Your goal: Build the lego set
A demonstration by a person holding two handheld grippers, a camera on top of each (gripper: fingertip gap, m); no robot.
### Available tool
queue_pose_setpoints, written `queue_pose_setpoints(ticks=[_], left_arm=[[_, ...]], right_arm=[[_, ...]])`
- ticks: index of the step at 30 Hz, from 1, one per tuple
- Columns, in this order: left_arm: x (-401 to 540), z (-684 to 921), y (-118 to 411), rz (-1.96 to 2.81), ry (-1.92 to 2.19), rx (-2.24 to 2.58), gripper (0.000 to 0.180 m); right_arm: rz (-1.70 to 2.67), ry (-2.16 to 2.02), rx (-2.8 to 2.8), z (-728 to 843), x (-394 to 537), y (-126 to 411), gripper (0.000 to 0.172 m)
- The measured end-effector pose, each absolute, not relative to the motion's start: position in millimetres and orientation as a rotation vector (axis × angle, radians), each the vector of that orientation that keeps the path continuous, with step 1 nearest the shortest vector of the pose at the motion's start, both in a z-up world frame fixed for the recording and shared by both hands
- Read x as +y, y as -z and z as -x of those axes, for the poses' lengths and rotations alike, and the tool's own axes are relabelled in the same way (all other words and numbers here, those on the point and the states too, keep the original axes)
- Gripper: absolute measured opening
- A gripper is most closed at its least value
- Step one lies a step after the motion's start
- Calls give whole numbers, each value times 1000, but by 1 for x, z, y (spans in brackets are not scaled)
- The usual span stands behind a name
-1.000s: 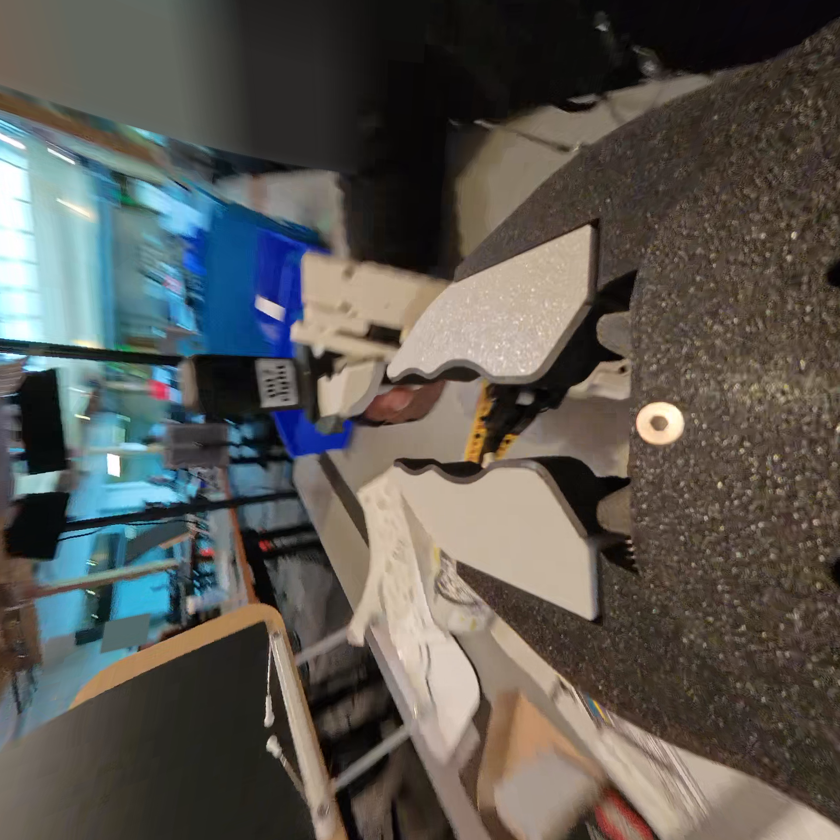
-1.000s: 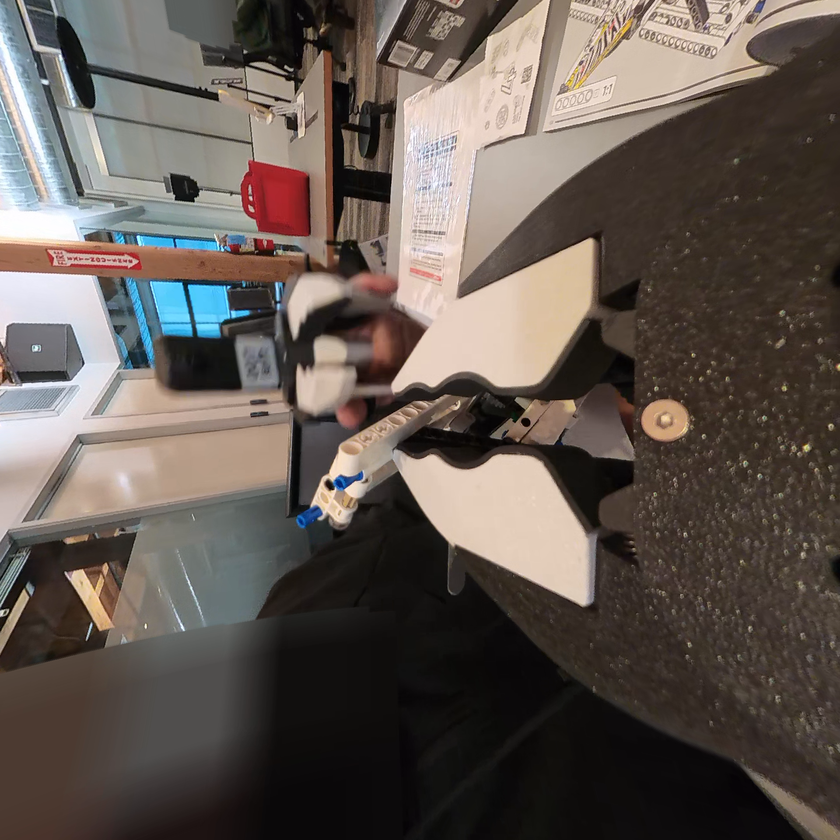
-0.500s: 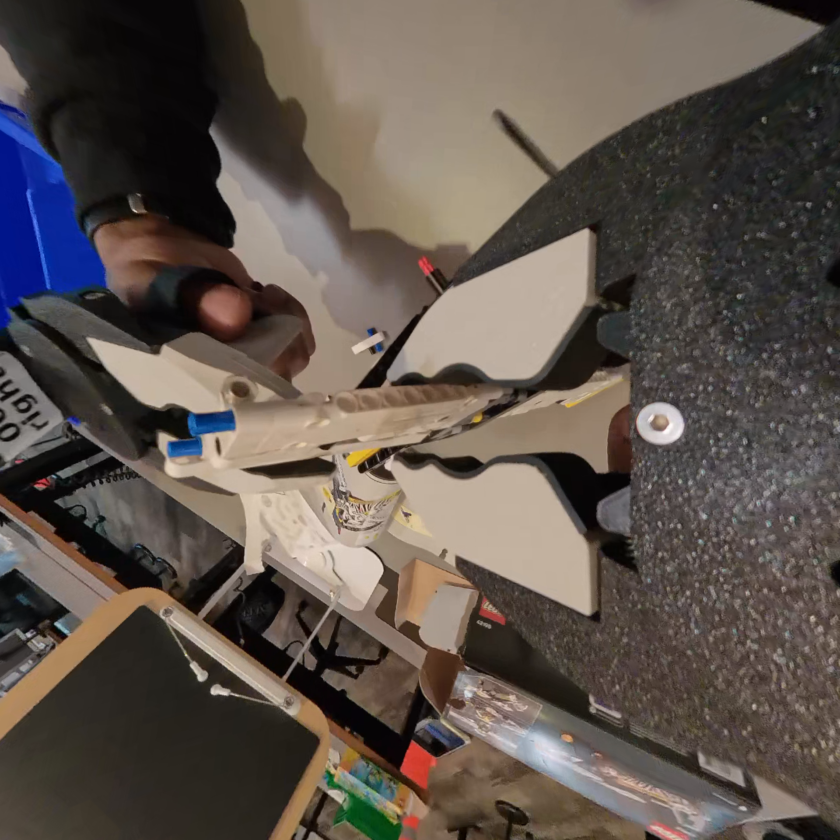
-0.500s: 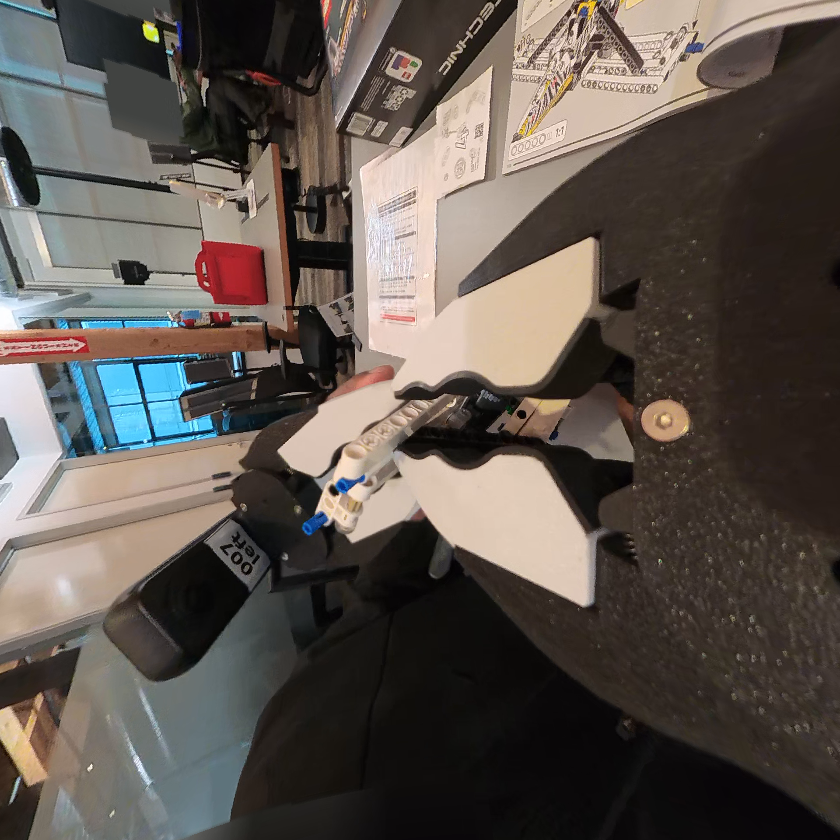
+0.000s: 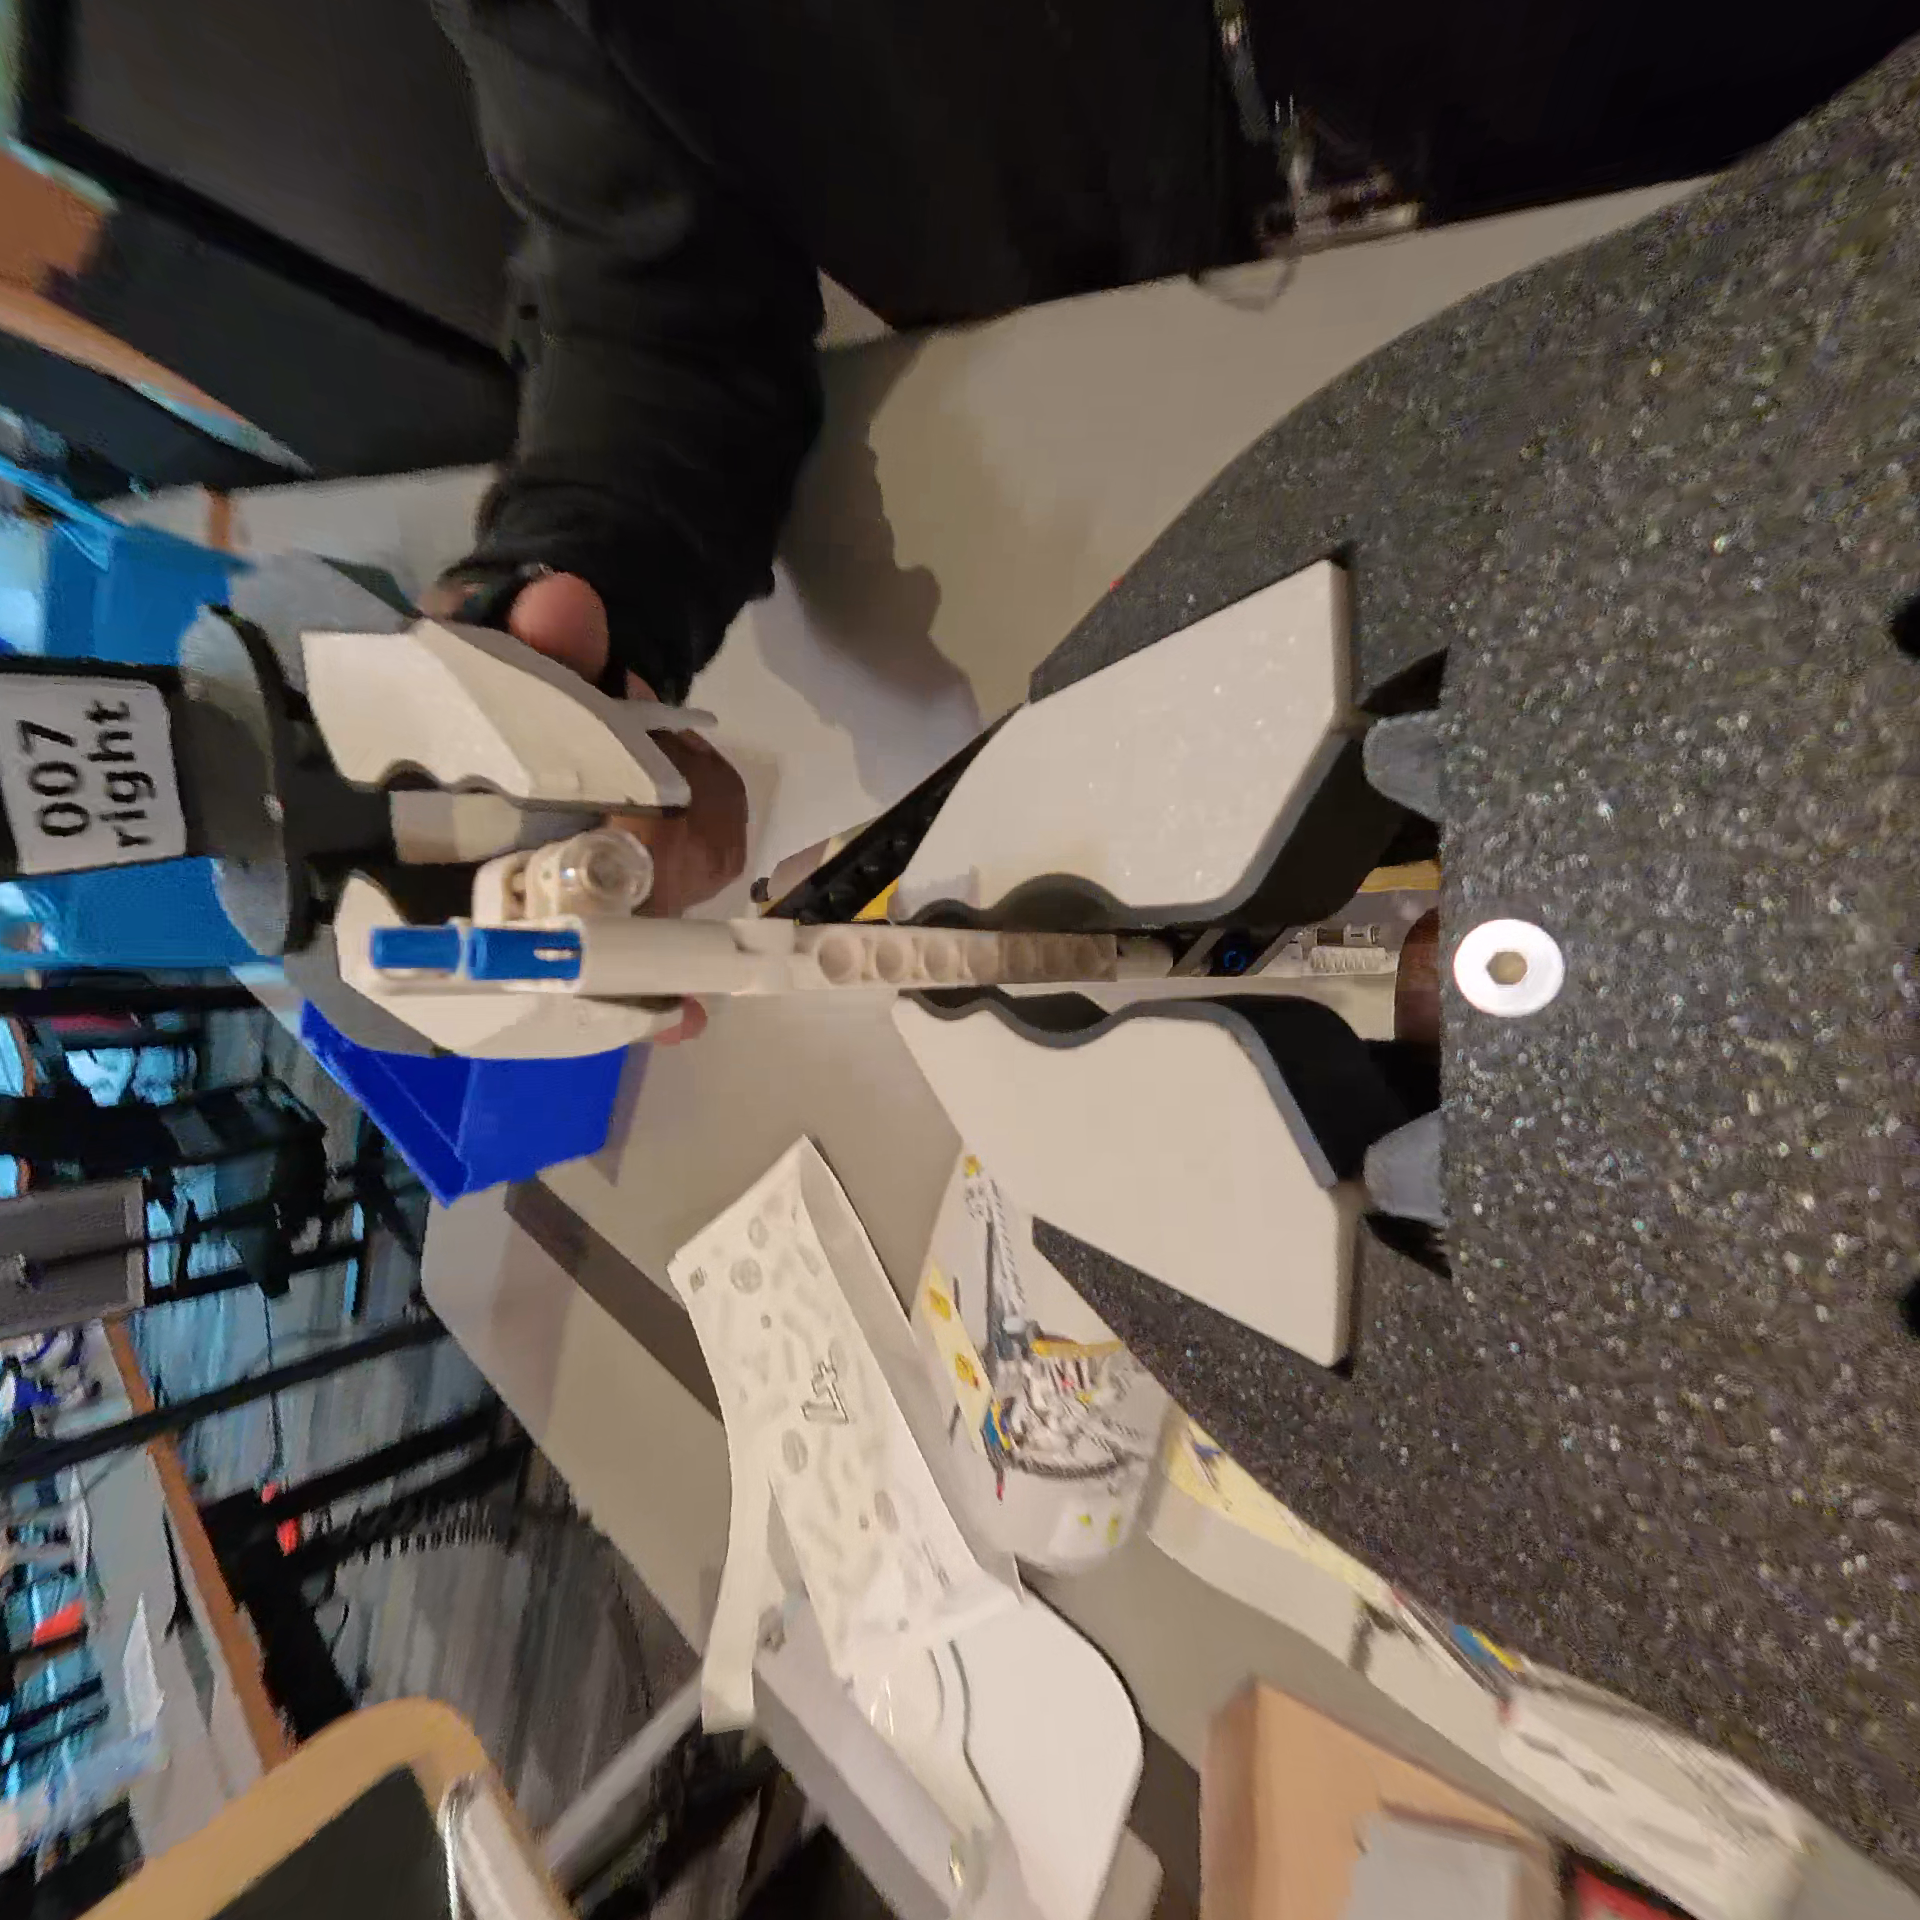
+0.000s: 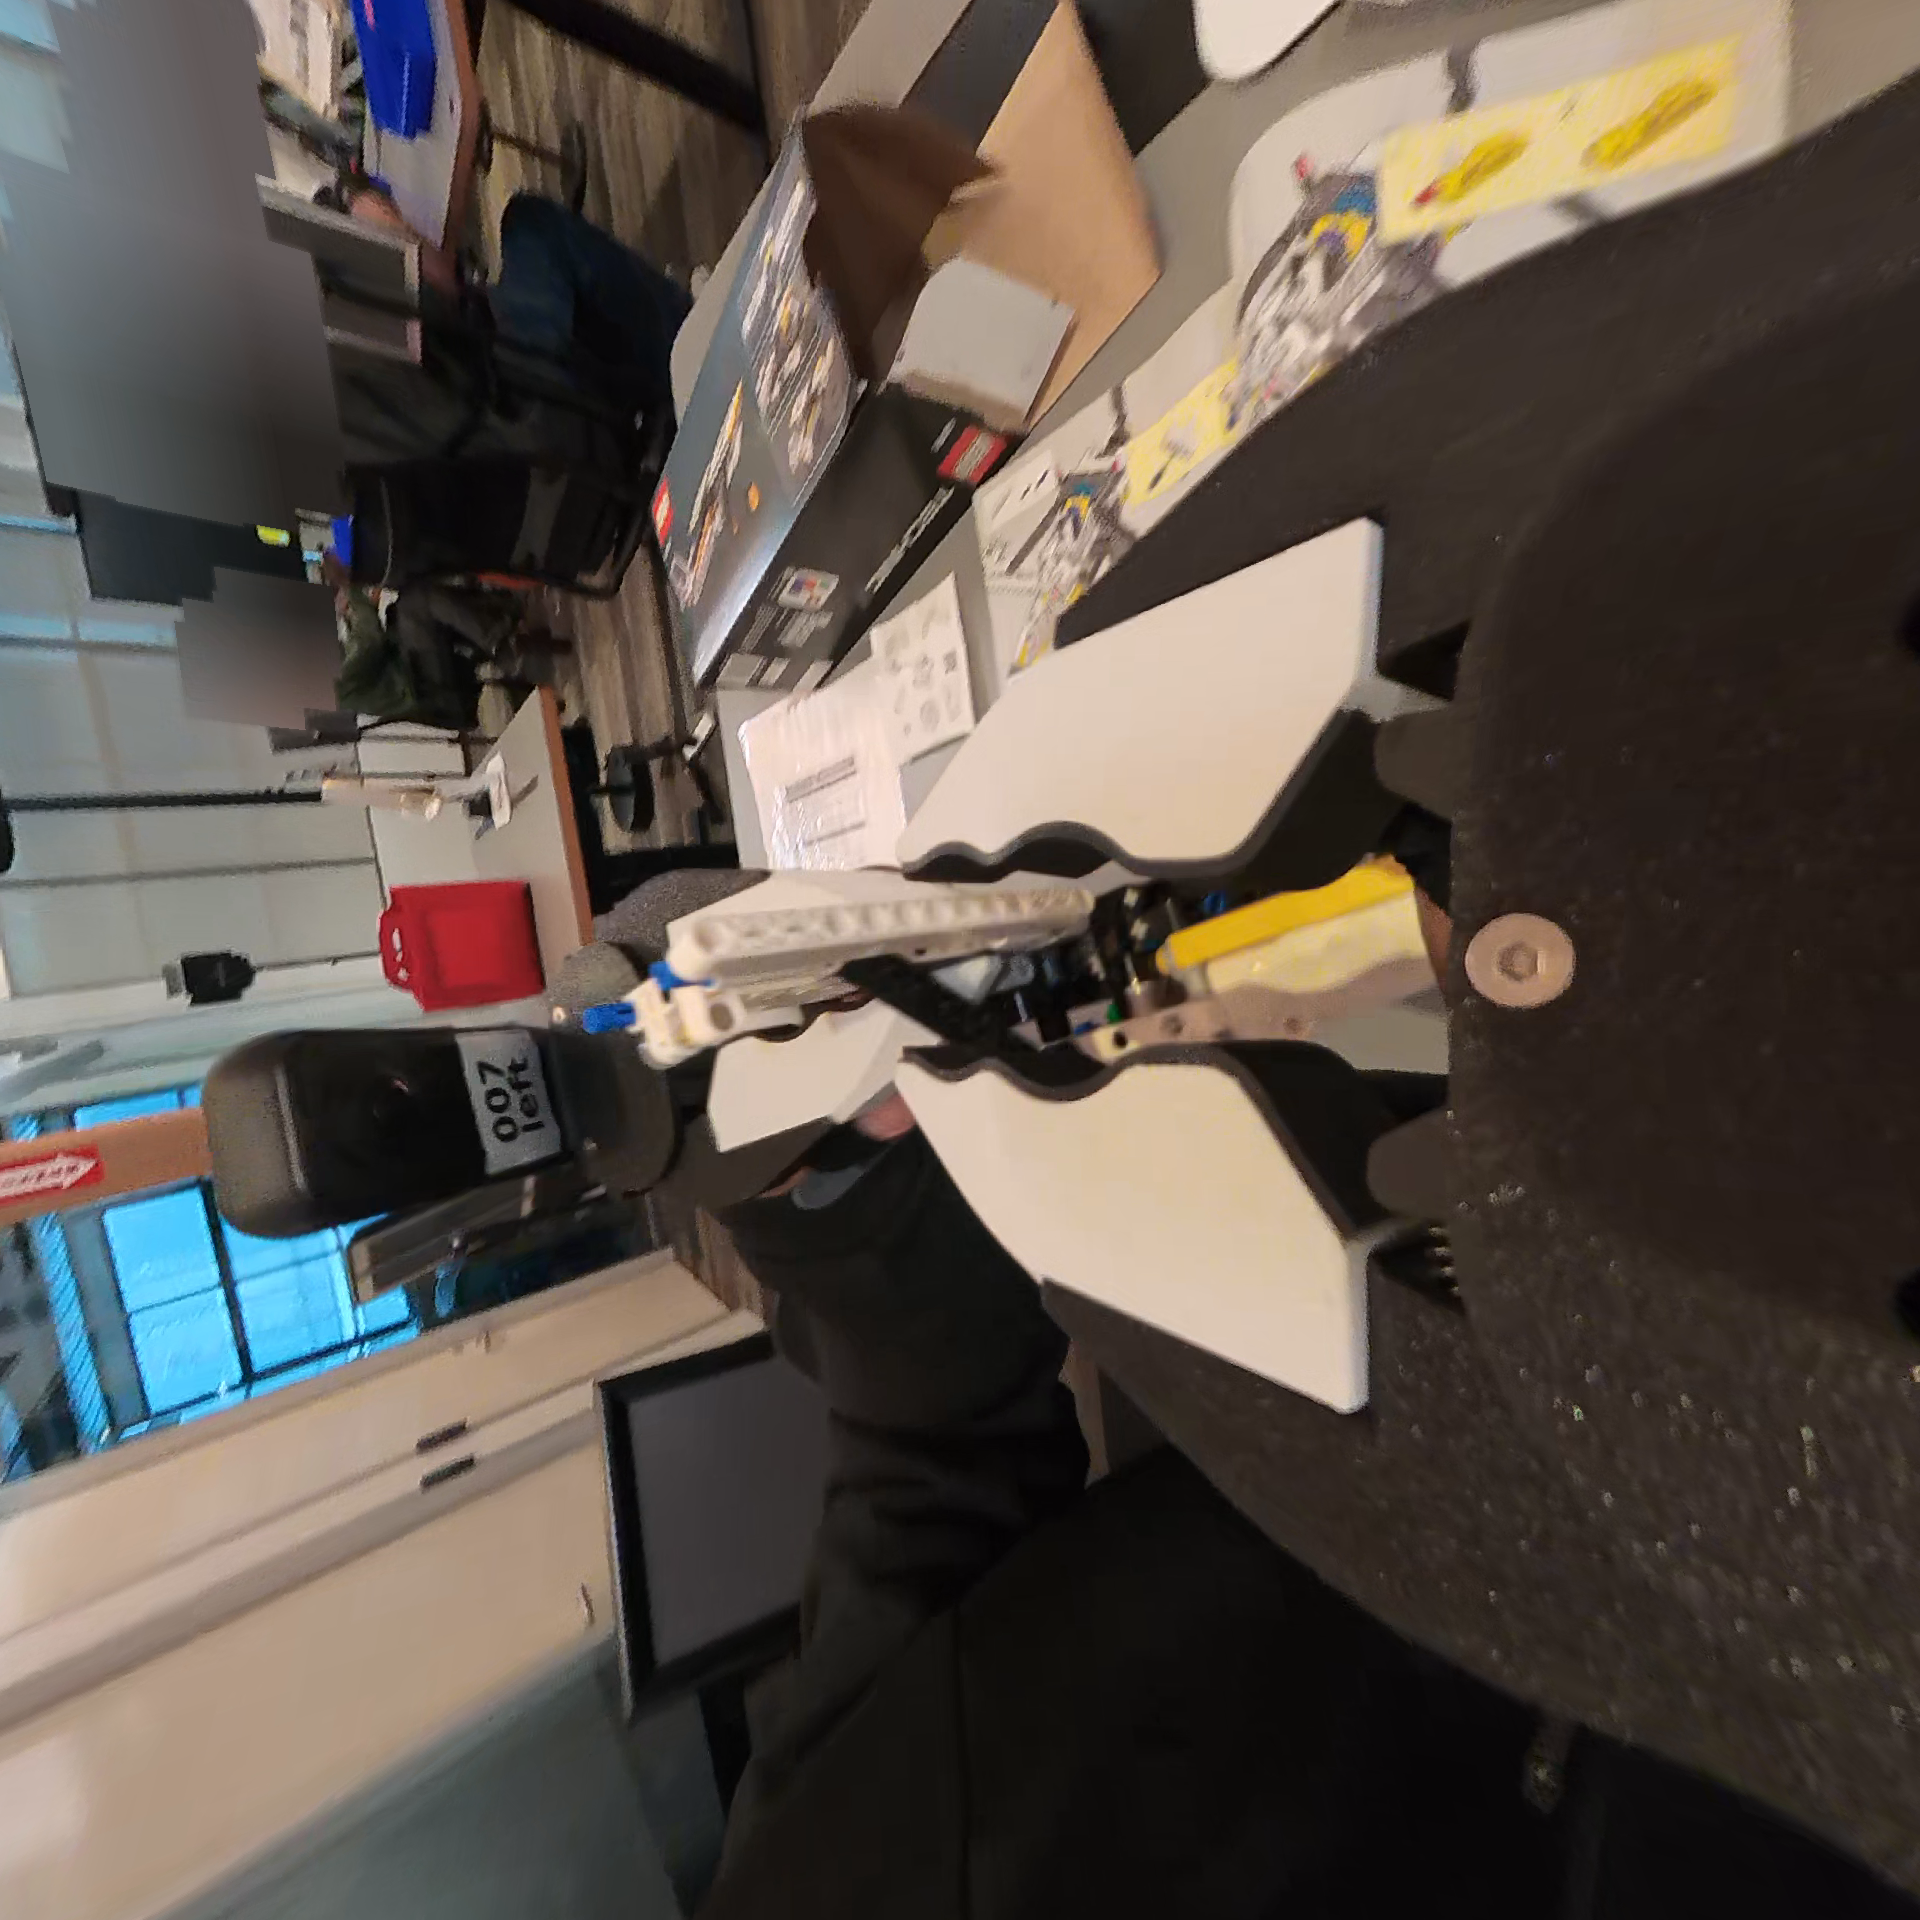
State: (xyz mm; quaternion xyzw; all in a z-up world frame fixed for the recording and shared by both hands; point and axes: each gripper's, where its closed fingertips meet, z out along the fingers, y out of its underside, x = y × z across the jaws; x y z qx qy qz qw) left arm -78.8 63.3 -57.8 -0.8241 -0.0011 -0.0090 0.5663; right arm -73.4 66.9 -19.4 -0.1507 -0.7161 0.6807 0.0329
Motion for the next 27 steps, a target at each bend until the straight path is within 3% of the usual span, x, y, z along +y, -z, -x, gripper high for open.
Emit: queue_pose_setpoints(ticks=[13,16,19,27], left_arm=[[96,82,60,1861,319,84,8],[100,75,61,1862,363,89,8],[101,74,62,1853,382,69,8],[99,73,62,1837,358,89,7]], right_arm=[[413,-1653,-2306,89,108,40,23],[361,-1723,-2288,86,105,36,23],[312,-1749,-2285,86,100,40,10],[319,-1815,-2288,85,96,40,9]])
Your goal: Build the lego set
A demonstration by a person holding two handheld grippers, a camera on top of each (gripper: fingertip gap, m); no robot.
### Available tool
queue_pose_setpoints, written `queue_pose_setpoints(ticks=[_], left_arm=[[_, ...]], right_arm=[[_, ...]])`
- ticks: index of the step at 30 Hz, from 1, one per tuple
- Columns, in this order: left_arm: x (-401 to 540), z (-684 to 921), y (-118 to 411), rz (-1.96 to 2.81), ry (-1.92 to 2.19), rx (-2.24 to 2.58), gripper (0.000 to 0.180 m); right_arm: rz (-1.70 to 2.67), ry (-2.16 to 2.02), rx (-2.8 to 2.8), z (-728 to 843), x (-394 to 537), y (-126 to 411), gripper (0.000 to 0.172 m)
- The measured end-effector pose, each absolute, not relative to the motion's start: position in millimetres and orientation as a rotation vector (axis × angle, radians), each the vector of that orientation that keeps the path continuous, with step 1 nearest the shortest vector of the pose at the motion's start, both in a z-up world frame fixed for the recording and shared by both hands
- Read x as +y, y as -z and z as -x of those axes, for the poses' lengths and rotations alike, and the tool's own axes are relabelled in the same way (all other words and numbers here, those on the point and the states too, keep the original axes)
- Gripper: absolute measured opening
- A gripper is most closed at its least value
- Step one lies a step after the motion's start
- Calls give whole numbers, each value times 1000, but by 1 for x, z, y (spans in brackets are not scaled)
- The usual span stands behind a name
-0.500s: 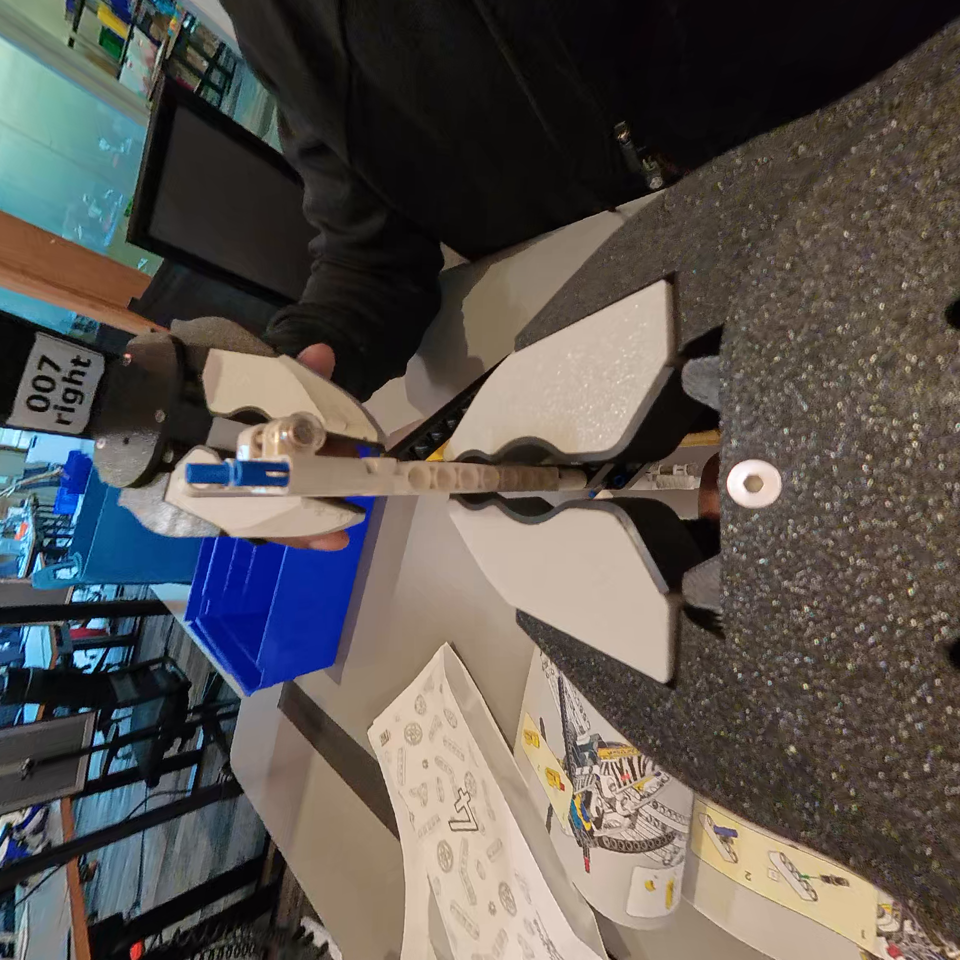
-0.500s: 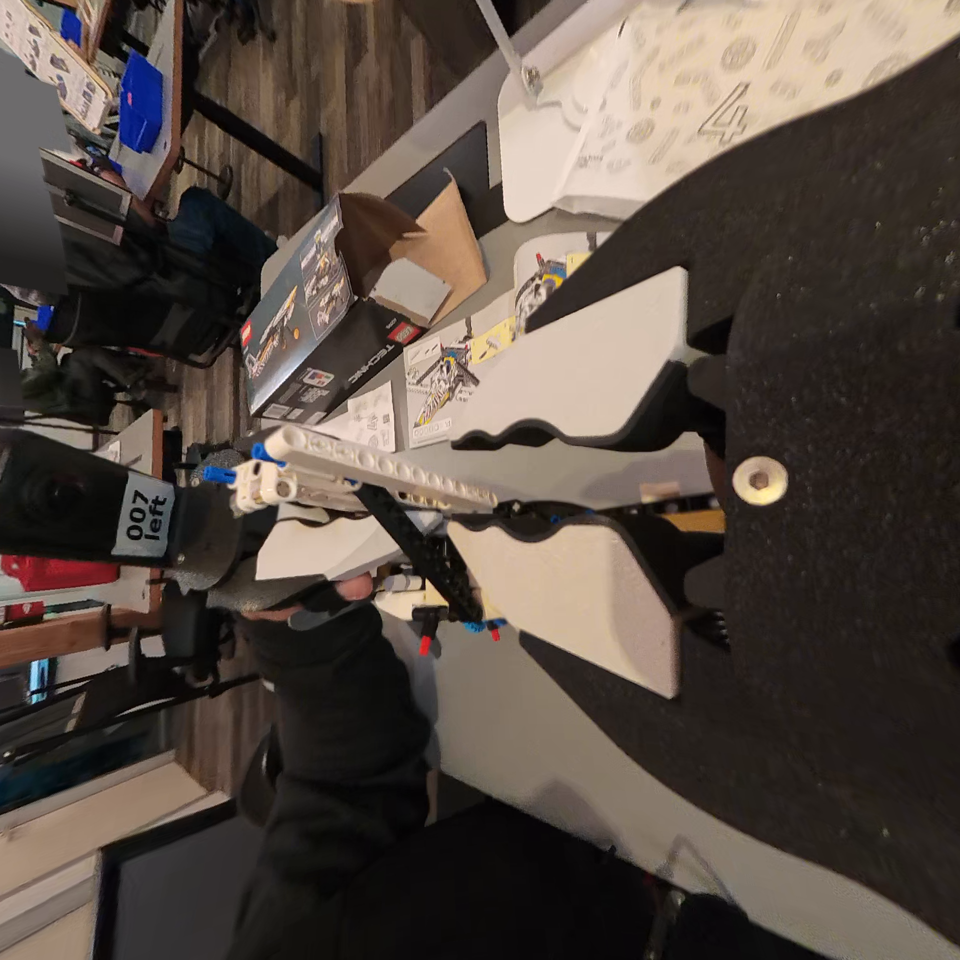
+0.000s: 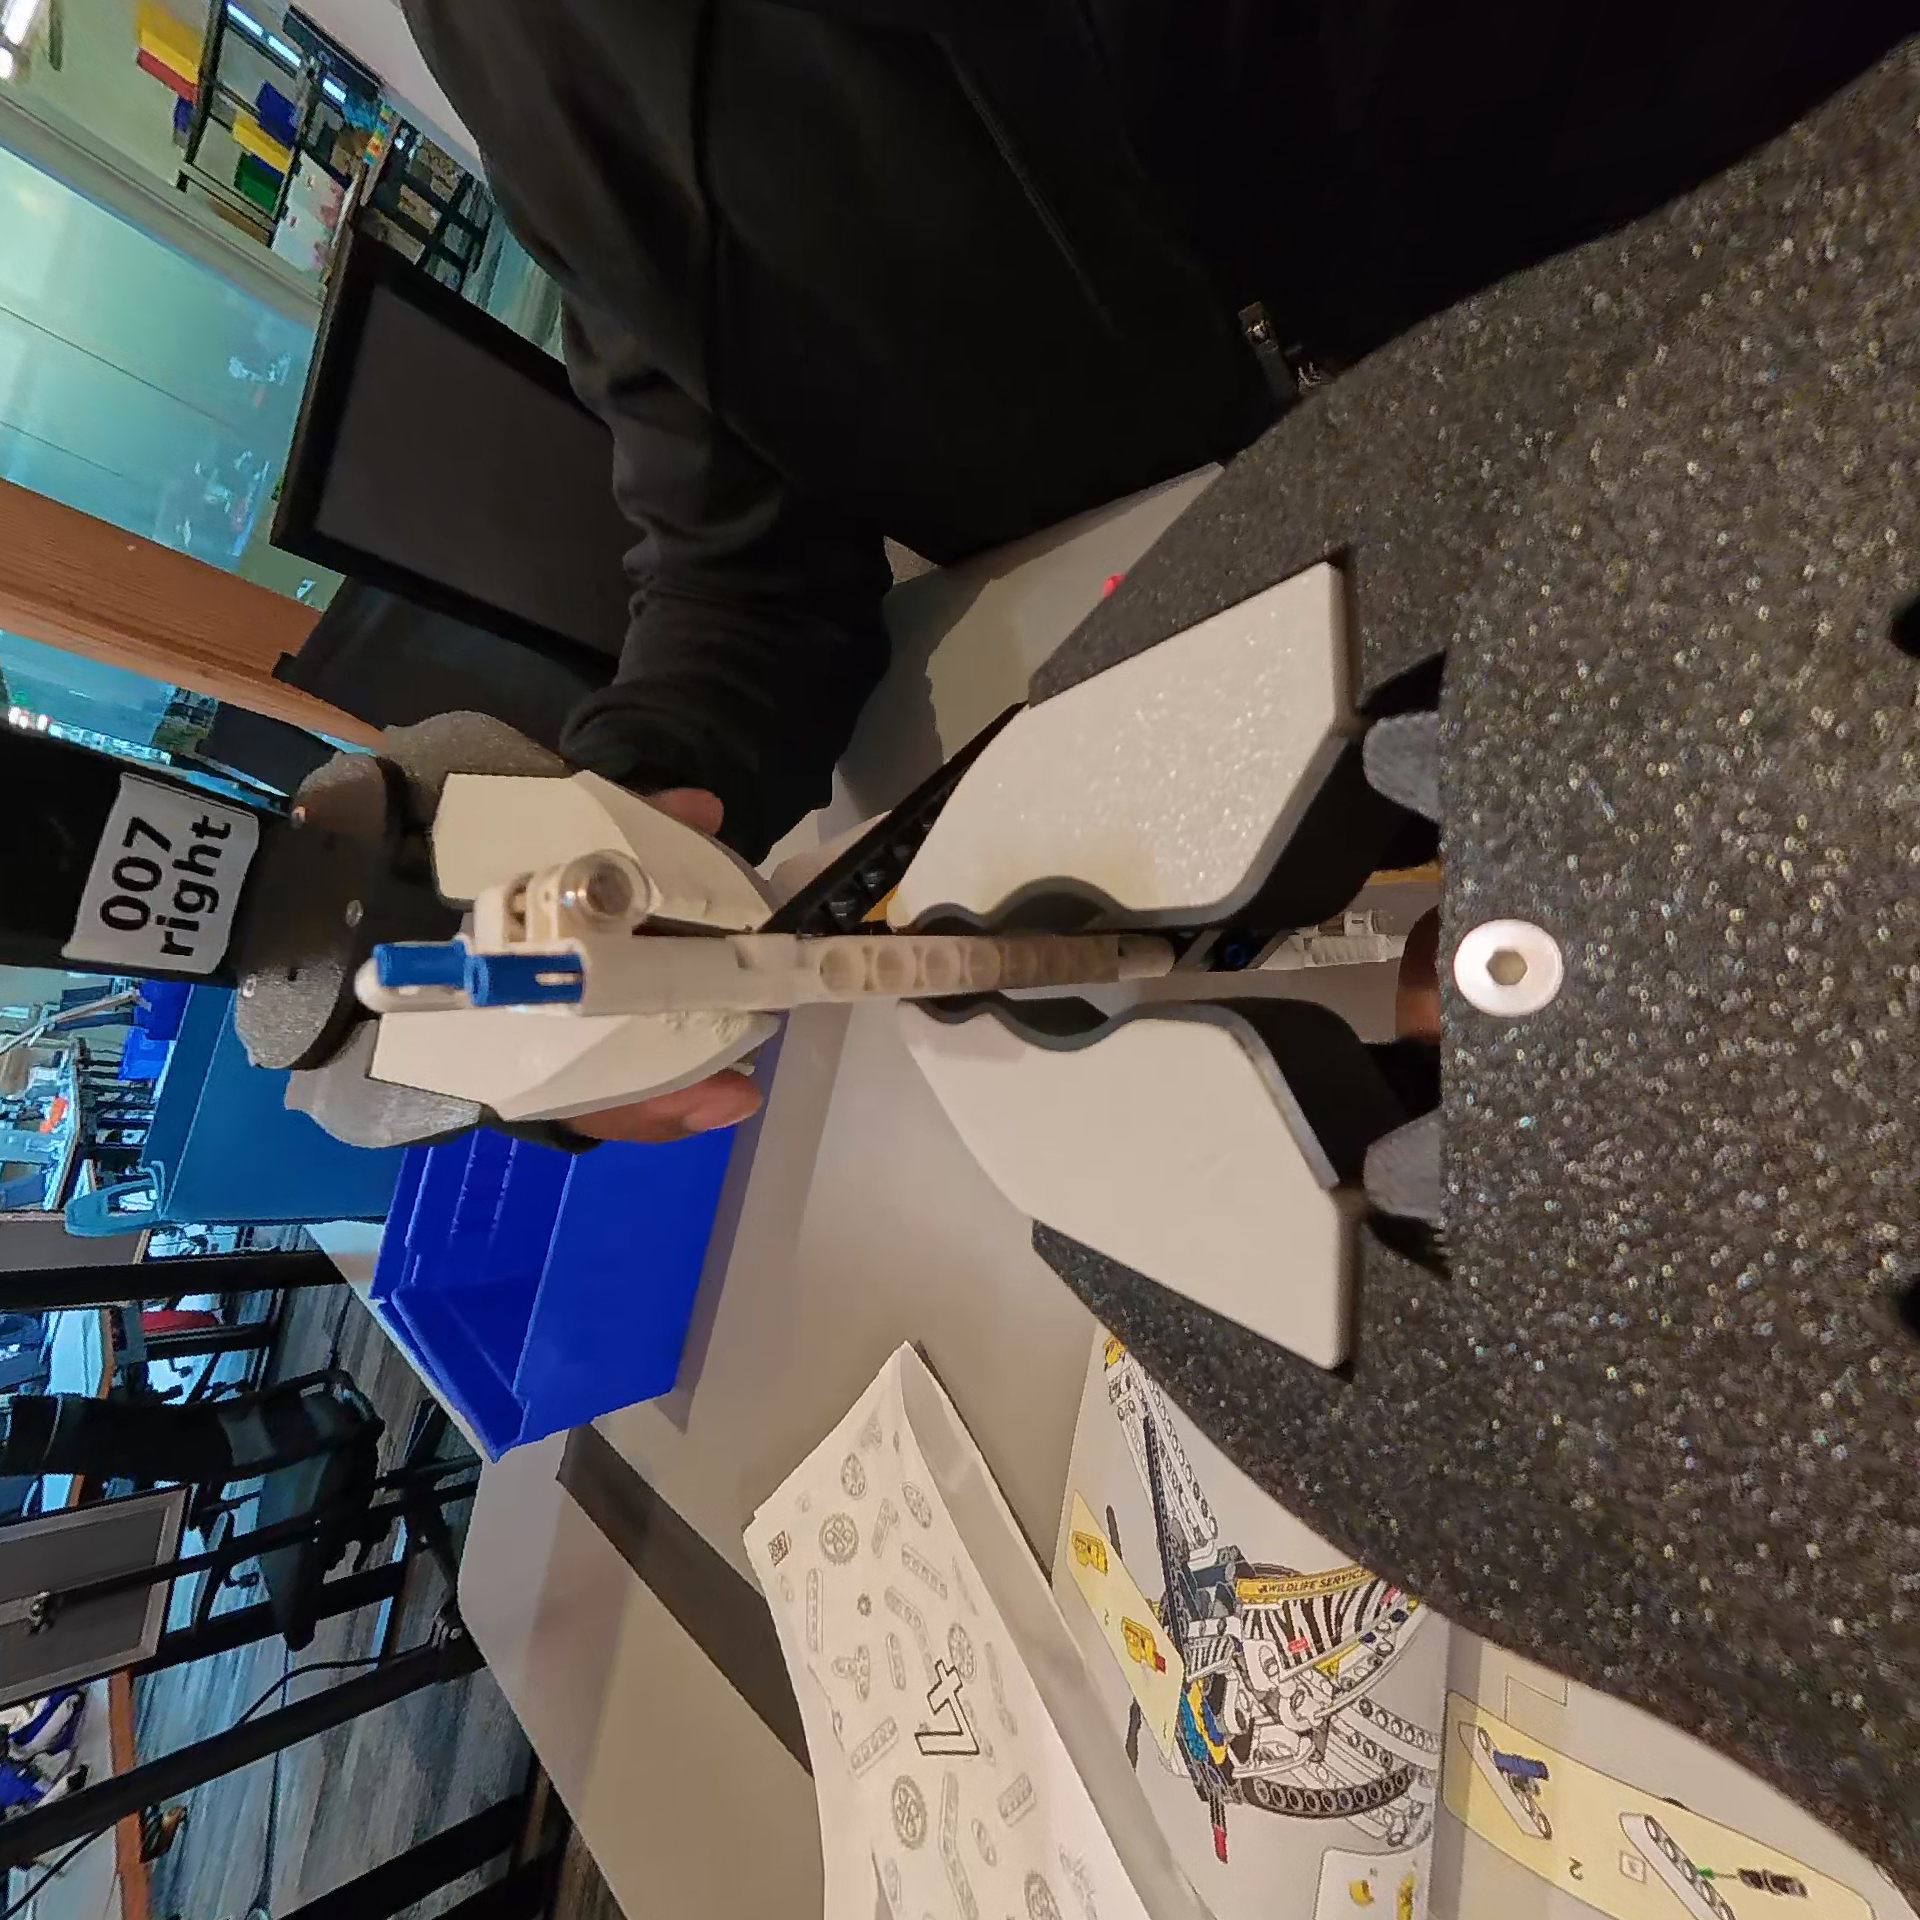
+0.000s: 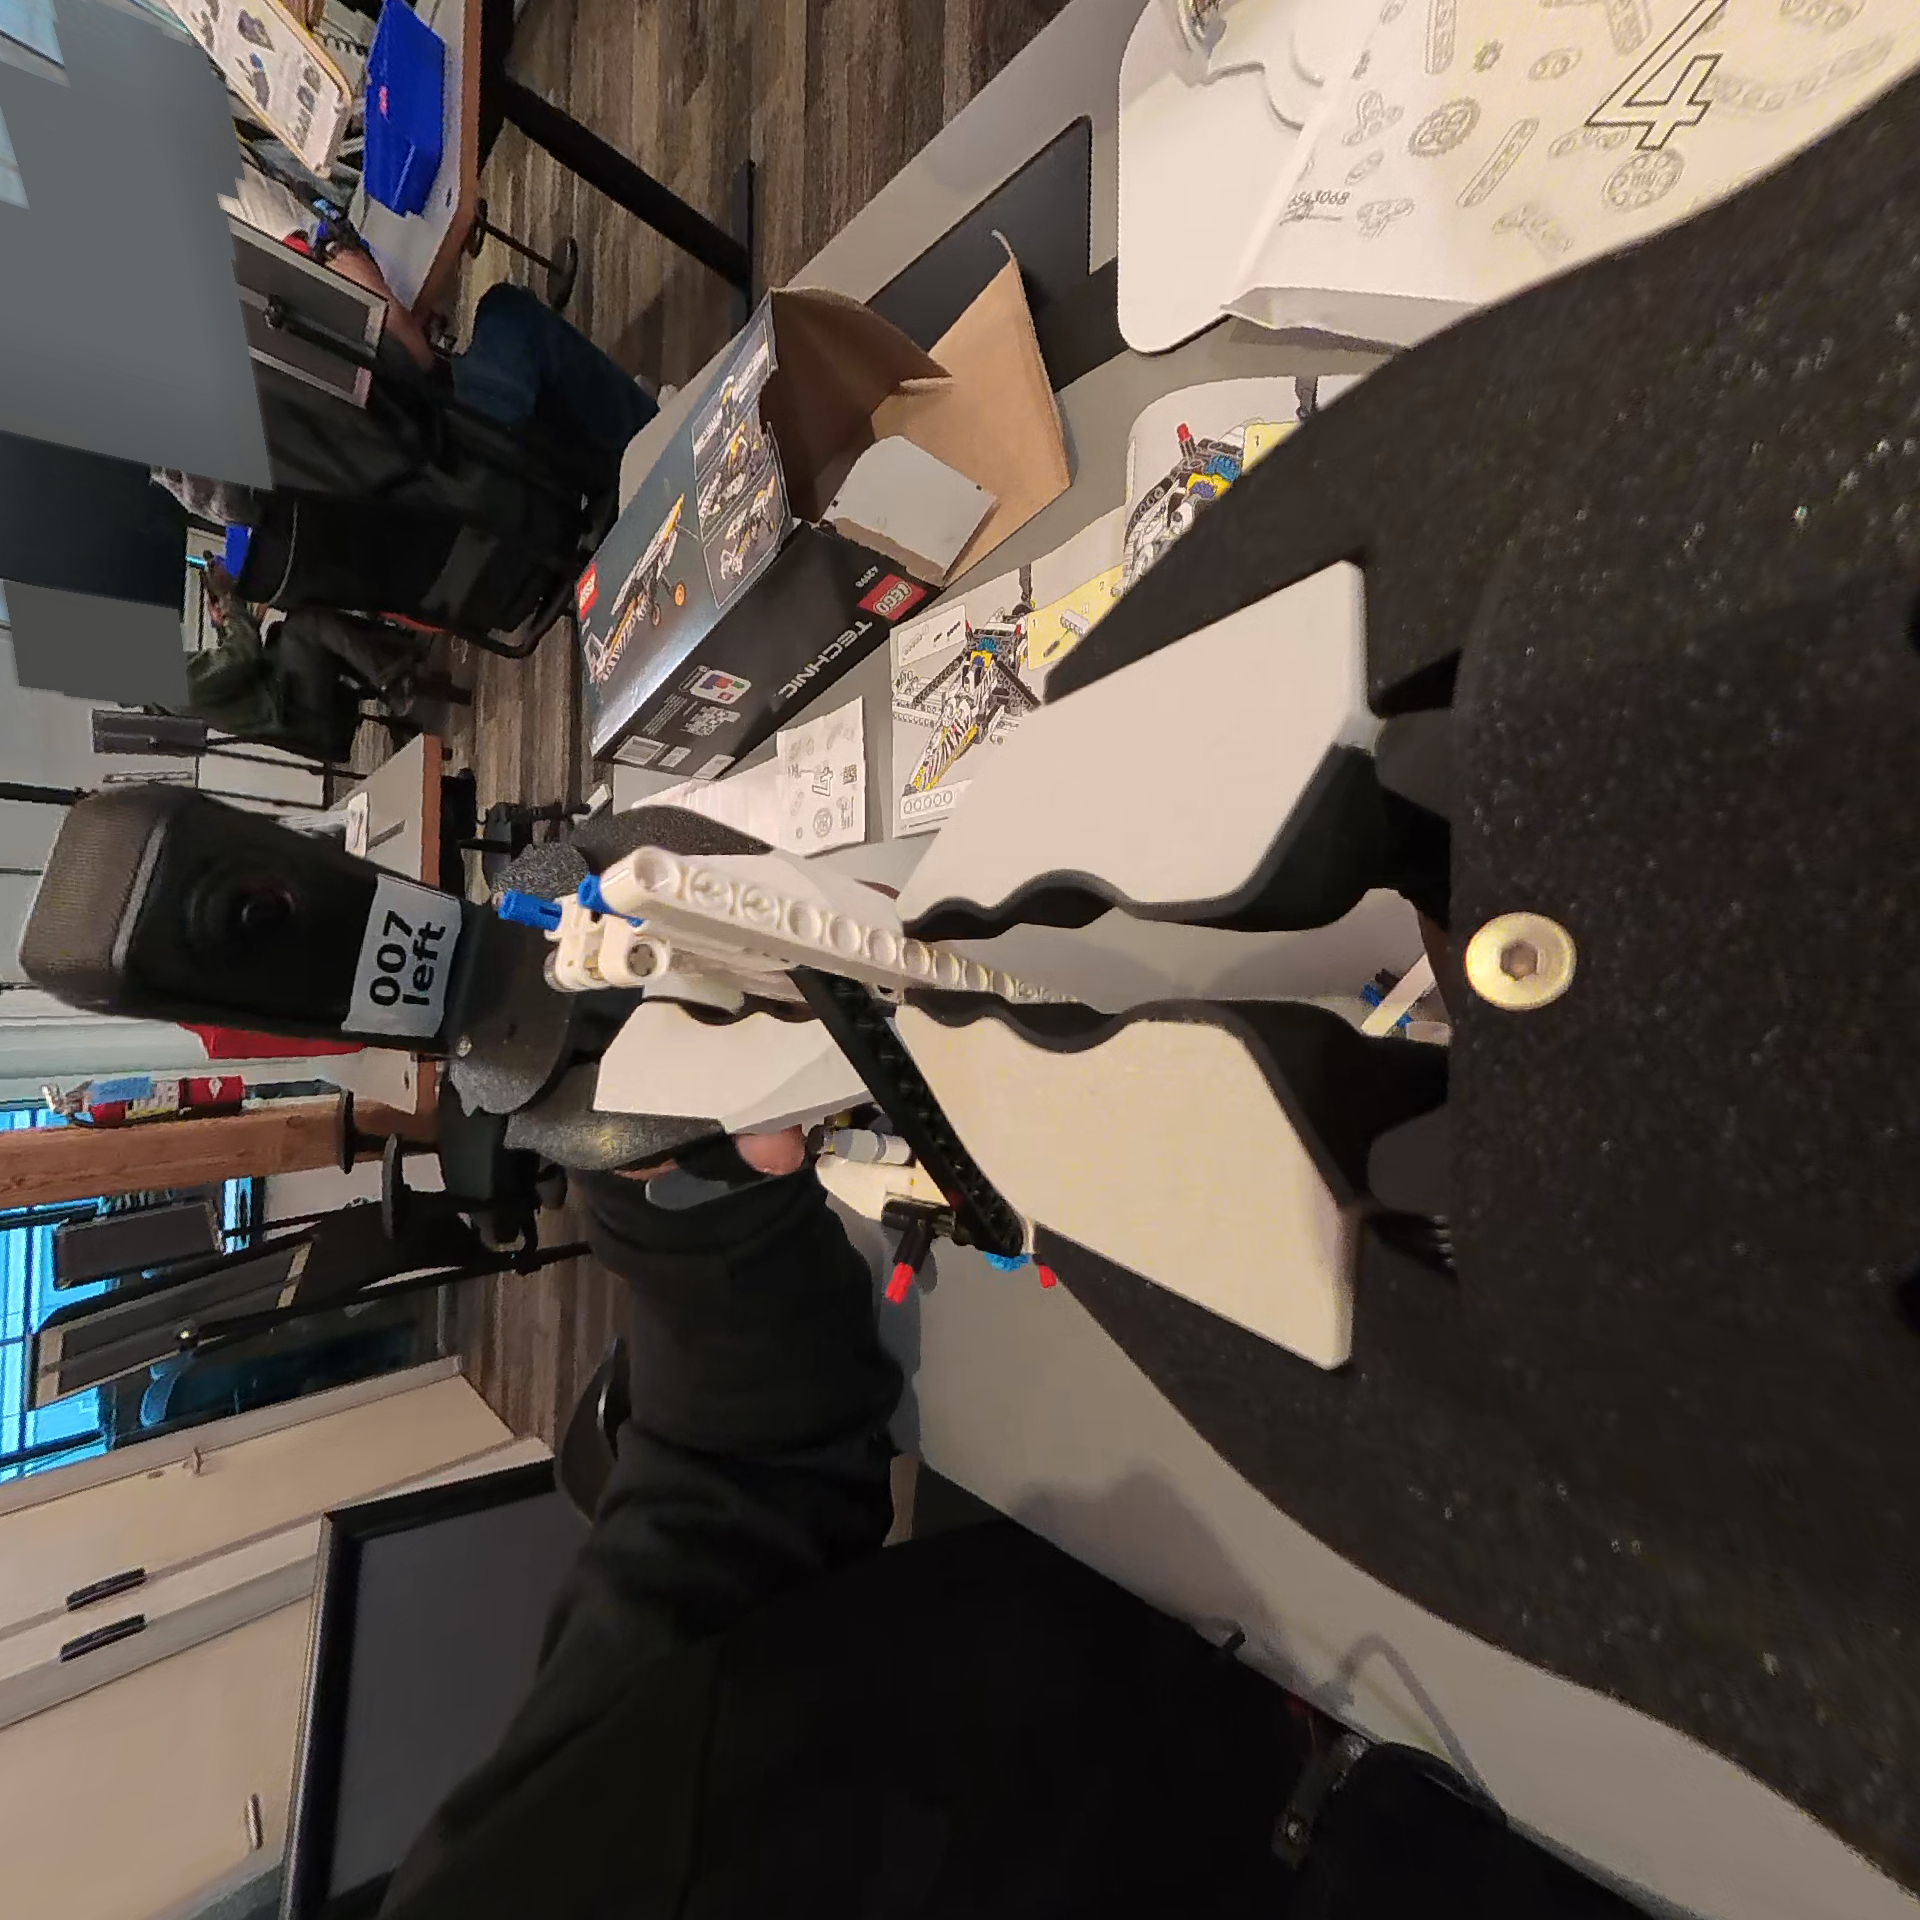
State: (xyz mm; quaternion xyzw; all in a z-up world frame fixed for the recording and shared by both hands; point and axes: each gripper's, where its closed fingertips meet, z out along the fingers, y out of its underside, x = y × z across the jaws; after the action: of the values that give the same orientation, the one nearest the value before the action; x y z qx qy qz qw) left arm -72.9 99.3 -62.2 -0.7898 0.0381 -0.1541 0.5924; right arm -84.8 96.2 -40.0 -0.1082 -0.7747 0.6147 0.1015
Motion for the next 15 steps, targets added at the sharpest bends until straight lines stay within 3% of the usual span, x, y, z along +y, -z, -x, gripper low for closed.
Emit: queue_pose_setpoints(ticks=[15], left_arm=[[96,66,68,1884,281,157,10]], right_arm=[[309,-1810,-2328,78,91,45,9]])
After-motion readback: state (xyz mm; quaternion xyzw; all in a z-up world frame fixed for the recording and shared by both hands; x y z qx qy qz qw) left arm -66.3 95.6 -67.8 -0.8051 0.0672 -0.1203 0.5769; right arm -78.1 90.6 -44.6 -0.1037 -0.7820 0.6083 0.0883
